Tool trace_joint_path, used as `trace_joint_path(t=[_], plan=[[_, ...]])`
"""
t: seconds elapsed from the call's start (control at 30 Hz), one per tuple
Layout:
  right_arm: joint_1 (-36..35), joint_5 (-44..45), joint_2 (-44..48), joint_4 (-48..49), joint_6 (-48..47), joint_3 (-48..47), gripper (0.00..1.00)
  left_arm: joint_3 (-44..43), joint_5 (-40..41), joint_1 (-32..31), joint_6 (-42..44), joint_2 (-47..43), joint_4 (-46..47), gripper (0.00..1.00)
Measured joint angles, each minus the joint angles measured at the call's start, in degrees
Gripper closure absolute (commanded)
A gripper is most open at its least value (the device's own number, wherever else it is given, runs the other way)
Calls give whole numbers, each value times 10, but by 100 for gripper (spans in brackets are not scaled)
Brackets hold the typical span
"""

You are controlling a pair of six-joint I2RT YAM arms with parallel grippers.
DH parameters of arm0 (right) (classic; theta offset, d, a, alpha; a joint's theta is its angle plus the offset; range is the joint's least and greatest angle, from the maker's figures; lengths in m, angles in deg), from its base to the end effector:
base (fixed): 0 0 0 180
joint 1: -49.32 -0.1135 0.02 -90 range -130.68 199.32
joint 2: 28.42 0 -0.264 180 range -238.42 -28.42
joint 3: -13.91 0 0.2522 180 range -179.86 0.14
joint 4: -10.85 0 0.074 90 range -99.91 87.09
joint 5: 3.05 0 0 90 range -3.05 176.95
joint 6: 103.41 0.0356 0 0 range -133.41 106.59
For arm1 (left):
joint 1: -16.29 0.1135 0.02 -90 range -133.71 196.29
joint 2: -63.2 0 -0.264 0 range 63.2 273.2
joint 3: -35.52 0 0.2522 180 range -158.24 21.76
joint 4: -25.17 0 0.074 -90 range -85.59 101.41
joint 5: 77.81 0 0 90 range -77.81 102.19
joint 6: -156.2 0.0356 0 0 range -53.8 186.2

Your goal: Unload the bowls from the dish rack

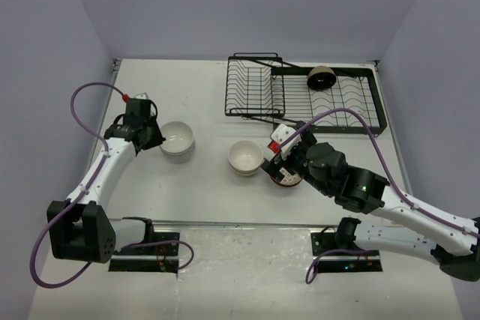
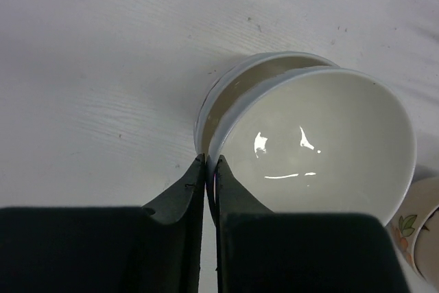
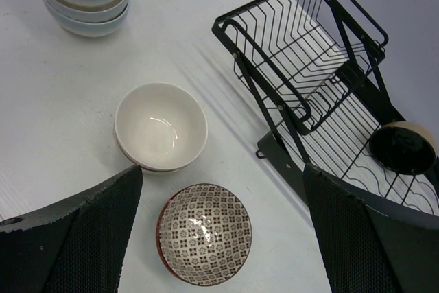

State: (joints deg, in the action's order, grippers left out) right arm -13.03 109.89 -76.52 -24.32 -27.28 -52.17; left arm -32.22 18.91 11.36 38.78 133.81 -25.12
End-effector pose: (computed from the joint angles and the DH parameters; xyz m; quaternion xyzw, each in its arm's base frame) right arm 0.0984 0.1580 0.3563 -0.3939 0.6935 0.0929 0.5961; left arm 0.2492 -0.0173 0.2624 -0.2029 0.9253 -0.0345 0.3184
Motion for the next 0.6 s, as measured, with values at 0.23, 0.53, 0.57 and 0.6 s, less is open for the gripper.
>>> trace_joint_path(t=[0.23, 0.53, 0.57, 0.6], plan=[[0, -1, -4, 0, 0, 0, 1, 24, -2, 0, 0, 0, 4, 95], [0, -3, -8, 0, 0, 0, 1, 24, -1, 0, 0, 0, 11, 83], [0, -4, -9, 0, 0, 0, 1, 24, -2, 0, 0, 0, 11, 83], [0, -4, -10, 0, 0, 0, 1, 24, -2, 0, 0, 0, 11, 81]])
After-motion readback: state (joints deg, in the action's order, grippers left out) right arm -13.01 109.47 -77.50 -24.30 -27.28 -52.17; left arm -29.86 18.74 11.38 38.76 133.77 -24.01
